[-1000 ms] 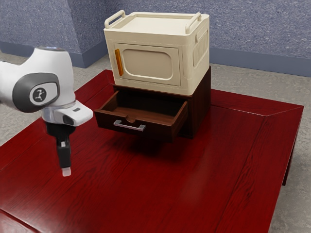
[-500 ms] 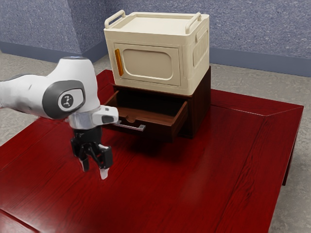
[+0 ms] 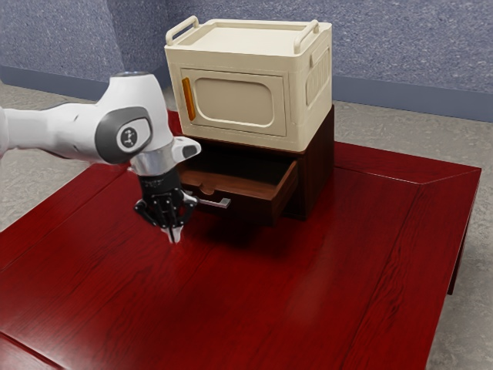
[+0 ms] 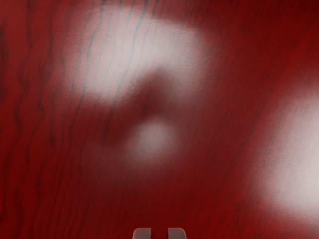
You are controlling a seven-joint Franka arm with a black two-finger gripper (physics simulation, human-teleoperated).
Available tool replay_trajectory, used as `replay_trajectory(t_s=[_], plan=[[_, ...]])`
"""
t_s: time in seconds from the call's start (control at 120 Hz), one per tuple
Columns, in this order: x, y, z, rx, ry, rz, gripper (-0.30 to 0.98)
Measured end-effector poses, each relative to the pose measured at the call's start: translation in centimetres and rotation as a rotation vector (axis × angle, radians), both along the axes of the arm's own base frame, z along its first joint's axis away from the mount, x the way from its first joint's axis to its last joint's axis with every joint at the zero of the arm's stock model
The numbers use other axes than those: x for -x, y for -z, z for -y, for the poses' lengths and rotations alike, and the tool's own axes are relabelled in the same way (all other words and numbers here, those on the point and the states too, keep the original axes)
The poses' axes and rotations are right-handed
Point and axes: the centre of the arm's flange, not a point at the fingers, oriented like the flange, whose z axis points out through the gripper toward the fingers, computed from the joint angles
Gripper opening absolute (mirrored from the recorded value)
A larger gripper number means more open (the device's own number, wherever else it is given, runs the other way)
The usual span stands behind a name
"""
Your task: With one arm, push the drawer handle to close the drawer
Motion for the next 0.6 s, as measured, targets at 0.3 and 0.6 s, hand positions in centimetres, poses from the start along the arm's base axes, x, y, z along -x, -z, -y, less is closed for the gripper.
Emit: replay_trajectory(t_s=[0.3, 0.6], plan=[[-2.2, 0.9, 0.2, -0.038, -0.095, 0.056, -0.09], [-4.9, 0.9, 1.7, -0.014, 0.005, 0.130, -0.10]])
